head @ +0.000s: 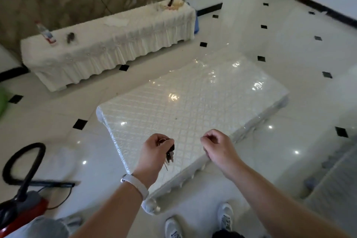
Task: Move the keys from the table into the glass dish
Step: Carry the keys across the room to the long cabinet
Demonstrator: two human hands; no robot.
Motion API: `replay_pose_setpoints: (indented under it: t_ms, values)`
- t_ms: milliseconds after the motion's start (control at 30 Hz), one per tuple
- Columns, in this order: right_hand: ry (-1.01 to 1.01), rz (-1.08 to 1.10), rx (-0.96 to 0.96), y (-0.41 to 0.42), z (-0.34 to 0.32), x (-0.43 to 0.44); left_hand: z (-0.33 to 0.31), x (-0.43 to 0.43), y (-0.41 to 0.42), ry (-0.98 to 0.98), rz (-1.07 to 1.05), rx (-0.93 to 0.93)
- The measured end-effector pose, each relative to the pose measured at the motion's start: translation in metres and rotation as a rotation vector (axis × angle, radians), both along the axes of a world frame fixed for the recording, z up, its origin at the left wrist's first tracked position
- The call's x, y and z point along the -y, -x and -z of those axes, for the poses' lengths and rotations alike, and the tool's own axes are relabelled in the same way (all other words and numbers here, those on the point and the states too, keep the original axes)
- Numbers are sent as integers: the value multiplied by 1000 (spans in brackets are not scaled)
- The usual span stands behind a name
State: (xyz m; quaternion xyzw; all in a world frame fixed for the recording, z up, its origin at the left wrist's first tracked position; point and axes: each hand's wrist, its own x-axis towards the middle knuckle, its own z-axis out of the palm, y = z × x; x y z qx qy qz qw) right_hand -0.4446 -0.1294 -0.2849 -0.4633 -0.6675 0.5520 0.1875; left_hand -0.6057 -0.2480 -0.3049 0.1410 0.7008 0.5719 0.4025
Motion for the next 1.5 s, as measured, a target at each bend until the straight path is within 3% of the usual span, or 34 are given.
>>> replay_pose_setpoints:
  t_ms: [433,933,1500]
  values:
    - [66,261,-73,-158,-42,-110,-56,-164,-151,-42,330,61]
    - [44,569,-196,-351,-80,-271,-98,-363,-326,-102,584,-82]
    - [-3,835,-168,-406,-72,-413,-85,-553,-371,-112,695,33]
